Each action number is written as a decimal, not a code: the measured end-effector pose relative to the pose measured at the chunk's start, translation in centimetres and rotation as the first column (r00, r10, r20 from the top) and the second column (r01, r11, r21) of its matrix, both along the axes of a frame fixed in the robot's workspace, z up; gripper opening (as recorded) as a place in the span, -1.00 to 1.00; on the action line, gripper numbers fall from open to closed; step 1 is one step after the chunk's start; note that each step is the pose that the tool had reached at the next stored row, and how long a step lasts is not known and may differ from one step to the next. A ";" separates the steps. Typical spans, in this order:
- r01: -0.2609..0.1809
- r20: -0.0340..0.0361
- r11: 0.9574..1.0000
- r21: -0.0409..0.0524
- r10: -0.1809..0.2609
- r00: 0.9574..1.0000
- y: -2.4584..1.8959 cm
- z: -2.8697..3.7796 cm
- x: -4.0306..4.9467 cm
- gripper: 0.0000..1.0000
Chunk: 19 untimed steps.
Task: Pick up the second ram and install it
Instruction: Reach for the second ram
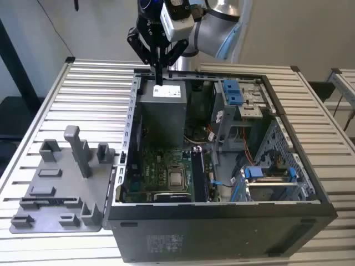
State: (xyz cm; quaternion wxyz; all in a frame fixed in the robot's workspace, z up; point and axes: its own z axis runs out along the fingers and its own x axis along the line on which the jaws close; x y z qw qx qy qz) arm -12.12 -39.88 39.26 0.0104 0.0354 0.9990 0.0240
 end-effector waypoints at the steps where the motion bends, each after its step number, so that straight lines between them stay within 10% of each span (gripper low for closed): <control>1: 0.000 0.000 1.000 0.000 0.000 1.000 0.00 0.00 0.00 -0.79; 19: 0.000 0.000 1.000 0.000 0.000 1.000 -0.01 -0.01 -0.88 -0.79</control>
